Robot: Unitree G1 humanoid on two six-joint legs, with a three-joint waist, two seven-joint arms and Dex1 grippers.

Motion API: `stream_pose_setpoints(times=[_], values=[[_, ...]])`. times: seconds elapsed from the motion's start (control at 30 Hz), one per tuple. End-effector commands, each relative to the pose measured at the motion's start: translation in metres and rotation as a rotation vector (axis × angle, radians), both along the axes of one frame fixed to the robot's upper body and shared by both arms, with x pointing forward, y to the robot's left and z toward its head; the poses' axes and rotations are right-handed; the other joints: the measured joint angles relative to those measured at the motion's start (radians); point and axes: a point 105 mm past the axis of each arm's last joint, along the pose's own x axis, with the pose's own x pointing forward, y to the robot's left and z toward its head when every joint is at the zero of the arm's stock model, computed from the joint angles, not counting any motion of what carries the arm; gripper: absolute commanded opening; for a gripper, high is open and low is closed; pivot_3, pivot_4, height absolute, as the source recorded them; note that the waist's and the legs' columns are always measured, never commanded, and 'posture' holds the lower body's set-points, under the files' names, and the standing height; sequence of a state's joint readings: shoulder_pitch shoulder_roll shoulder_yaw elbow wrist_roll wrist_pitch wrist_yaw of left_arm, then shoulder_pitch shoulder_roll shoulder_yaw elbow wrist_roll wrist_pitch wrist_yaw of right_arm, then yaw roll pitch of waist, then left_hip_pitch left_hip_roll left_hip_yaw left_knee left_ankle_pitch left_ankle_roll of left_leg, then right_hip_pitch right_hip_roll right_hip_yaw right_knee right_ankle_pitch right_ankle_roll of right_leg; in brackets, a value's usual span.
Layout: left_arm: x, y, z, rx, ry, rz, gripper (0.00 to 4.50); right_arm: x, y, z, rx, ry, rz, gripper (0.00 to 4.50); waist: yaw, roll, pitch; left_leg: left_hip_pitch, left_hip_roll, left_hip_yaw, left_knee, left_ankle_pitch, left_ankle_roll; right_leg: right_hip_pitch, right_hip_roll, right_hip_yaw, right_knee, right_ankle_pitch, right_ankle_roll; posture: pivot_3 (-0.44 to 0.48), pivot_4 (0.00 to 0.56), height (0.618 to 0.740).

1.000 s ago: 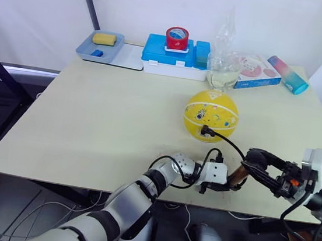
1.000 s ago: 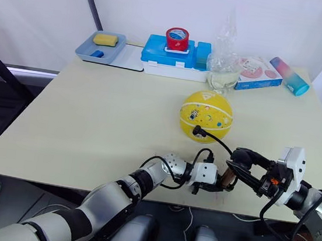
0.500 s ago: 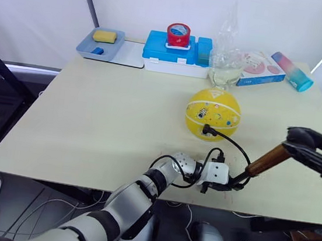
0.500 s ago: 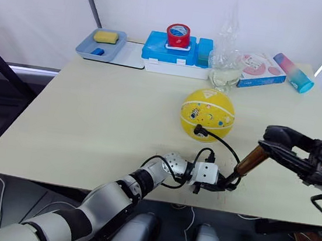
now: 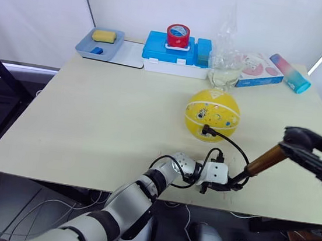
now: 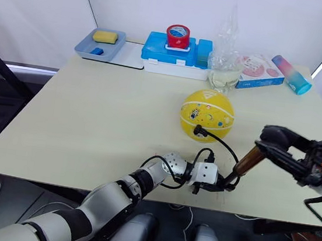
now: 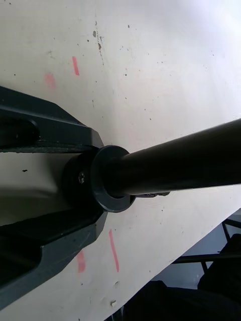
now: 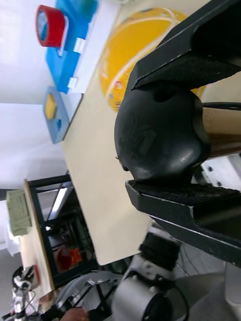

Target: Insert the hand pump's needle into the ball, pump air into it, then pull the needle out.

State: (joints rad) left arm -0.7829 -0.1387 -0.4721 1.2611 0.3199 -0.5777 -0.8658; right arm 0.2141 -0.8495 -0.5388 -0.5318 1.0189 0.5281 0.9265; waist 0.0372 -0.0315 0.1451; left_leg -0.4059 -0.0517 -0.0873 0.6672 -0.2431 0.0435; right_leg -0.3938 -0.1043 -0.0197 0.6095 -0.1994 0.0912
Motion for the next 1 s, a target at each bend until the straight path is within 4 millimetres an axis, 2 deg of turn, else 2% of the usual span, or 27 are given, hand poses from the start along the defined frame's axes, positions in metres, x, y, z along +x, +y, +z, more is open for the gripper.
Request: stream_pose_setpoints(times=[0.03,0.17,0.27,0.5,0.67,0.73,0.9,1.0], values=[[-0.030,0.005,-0.031,0.128,0.059,-0.110,1.10,0.015,-0.020,-0.056,-0.167,0.082,-0.154,1.94,-0.001,0.002,-0.001,0.001,0.000,0.000,-0.001,0.000,0.000,0.000,0.000,0.000,0.000,0.000,0.000,0.000,0.150,0.739],[-0.029,0.006,-0.032,0.130,0.061,-0.107,1.10,0.016,-0.017,-0.075,-0.173,0.081,-0.158,1.94,-0.001,0.004,-0.003,0.003,0.000,0.001,-0.001,0.000,0.000,0.001,0.000,0.001,0.000,0.000,0.000,0.000,0.150,0.739],[-0.029,0.006,-0.032,0.130,0.061,-0.107,1.10,0.016,-0.018,-0.077,-0.175,0.071,-0.158,1.94,0.000,0.004,-0.002,0.004,0.000,0.001,-0.001,0.000,0.000,0.001,0.000,0.001,0.000,0.000,0.000,0.000,0.150,0.739],[-0.030,0.007,-0.032,0.131,0.061,-0.111,1.10,0.007,-0.020,-0.028,-0.077,-0.037,-0.120,1.94,0.001,0.009,0.001,0.003,0.000,0.001,-0.002,0.000,0.000,0.001,0.000,0.001,0.000,0.000,0.000,0.000,0.150,0.739],[-0.031,0.006,-0.032,0.129,0.060,-0.122,1.10,0.002,-0.036,0.040,-0.043,-0.179,-0.140,1.94,0.001,0.019,0.006,-0.005,-0.003,0.001,0.000,0.002,0.004,-0.005,-0.001,0.002,0.000,0.000,0.001,0.000,0.150,0.739],[-0.031,0.006,-0.032,0.130,0.059,-0.123,1.10,-0.001,-0.040,0.057,-0.039,-0.204,-0.145,1.94,0.003,0.018,0.006,-0.007,-0.003,0.001,0.001,0.003,0.004,-0.007,-0.001,0.002,0.001,0.001,0.001,0.000,0.150,0.739],[-0.030,0.006,-0.031,0.133,0.056,-0.123,1.10,-0.006,-0.040,0.084,-0.021,-0.221,-0.131,1.94,0.003,0.017,0.007,-0.009,-0.003,0.001,0.001,0.003,0.004,-0.008,-0.001,0.001,0.000,0.001,0.000,0.000,0.150,0.739],[-0.030,0.006,-0.031,0.133,0.054,-0.122,1.10,-0.007,-0.036,0.091,-0.015,-0.212,-0.109,1.94,0.003,0.017,0.007,-0.009,-0.003,0.001,0.001,0.003,0.004,-0.008,-0.001,0.001,0.000,0.001,0.000,0.000,0.150,0.739]])
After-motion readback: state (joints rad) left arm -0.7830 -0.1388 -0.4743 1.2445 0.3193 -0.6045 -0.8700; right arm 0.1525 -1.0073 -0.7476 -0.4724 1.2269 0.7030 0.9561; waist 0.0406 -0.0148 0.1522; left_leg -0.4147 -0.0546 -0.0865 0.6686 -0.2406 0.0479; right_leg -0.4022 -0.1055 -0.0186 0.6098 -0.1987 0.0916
